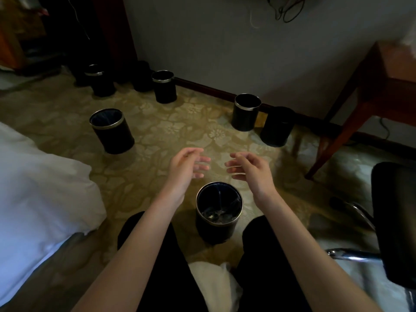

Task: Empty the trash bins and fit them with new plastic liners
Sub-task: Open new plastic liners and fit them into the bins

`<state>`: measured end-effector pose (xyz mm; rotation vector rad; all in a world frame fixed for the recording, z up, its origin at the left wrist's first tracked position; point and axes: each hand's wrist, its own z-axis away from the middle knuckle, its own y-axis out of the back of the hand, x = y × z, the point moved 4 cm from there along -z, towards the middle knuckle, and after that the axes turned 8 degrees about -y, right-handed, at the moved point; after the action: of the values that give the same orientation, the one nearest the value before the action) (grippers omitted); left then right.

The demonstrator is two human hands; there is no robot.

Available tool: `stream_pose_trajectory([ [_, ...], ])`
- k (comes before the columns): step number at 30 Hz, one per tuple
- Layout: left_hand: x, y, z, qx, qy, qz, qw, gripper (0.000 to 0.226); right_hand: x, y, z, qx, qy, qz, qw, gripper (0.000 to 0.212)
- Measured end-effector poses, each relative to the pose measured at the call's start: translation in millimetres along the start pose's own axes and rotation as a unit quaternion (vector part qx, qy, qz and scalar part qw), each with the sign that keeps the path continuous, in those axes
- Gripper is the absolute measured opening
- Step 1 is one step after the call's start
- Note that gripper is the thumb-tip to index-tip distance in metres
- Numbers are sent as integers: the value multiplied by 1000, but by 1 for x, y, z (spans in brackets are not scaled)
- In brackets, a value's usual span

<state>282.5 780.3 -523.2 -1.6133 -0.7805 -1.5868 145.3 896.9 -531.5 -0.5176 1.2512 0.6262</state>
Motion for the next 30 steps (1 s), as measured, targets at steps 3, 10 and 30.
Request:
stream_pose_trajectory([
  [3, 14, 1, -36, 7, -8, 7, 1000, 18, -18, -16, -32, -11, 0, -11, 1000, 20],
  [10, 11, 13, -134, 19, 15, 37, 999, 20, -41, -60, -133, -38, -14, -16, 999, 18],
  [30, 348, 131, -212, 154, 83, 133, 976, 24, -384, -231, -130, -97, -90, 9, 991, 18],
])
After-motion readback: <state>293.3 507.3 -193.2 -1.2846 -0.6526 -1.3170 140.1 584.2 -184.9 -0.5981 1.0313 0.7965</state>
